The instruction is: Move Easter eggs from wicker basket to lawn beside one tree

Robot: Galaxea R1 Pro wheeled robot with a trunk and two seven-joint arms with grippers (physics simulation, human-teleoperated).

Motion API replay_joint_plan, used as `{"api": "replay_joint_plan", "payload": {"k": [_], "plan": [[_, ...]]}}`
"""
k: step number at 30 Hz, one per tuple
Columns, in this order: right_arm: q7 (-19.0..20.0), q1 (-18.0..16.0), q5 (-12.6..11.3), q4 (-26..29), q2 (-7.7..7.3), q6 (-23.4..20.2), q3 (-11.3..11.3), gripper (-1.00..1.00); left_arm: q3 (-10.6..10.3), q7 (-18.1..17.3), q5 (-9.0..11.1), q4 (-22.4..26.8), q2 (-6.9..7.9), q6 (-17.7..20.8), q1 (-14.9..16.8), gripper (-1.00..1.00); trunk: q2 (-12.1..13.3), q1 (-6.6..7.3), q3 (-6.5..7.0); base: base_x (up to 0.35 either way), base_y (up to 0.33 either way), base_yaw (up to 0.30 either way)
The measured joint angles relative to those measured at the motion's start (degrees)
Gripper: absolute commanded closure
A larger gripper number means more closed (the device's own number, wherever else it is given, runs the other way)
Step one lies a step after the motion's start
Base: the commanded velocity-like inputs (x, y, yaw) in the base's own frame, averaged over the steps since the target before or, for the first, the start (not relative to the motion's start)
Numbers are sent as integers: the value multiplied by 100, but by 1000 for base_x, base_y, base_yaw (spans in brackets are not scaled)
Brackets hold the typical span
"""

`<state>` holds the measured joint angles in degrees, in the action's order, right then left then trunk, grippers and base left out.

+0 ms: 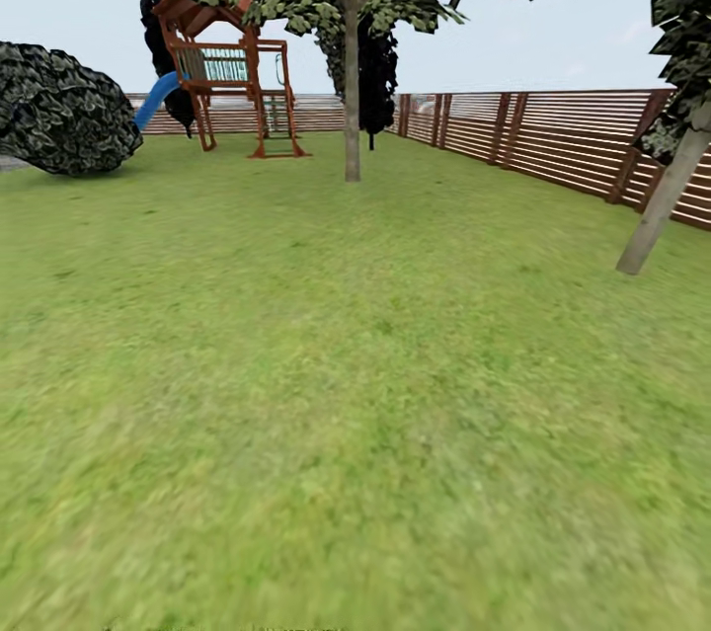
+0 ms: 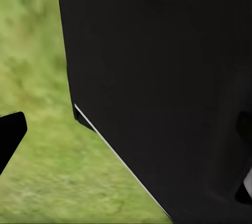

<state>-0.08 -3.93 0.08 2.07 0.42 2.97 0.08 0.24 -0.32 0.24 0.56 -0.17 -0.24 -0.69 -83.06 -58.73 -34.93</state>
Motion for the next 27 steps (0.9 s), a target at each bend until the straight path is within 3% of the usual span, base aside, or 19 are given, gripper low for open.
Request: {"api": "replay_joint_plan", "payload": {"k": [27], "plan": [[0,0,0,8,-5,9,8,-100,9,0,0,0,0,0,0,-100,0,0,-105,0,0,248]]}}
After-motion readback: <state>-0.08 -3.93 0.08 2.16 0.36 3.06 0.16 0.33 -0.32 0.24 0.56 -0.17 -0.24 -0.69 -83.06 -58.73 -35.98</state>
